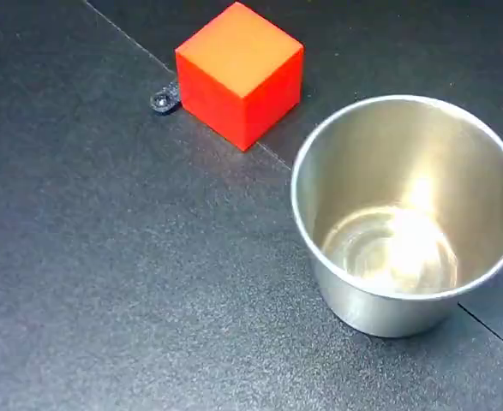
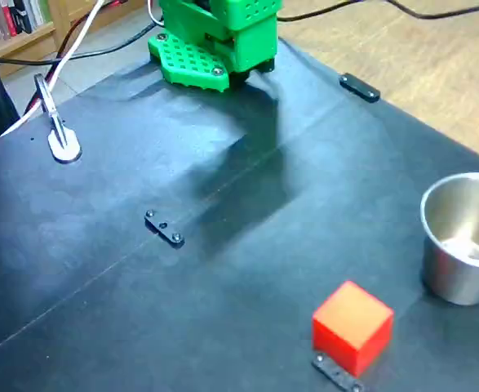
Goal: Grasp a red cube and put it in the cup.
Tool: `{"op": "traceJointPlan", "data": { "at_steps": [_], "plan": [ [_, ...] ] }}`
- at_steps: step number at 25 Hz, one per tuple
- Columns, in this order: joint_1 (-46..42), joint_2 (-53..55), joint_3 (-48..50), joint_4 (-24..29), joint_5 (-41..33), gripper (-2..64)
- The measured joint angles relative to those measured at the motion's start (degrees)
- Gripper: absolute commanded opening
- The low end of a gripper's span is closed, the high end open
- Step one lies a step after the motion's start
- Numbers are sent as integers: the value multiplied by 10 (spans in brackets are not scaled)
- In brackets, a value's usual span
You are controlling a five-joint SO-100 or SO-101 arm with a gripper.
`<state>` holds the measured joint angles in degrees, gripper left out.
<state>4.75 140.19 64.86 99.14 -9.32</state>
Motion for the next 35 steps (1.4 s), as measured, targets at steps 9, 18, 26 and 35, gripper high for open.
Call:
{"op": "traceJointPlan", "data": {
  "at_steps": [9,18,26,35],
  "plan": [
    [0,0,0,0,0,398],
    [0,0,0,0,0,398],
    [0,-1,0,0,0,397],
    [62,-37,-1,-4,-4,397]
  ]
}}
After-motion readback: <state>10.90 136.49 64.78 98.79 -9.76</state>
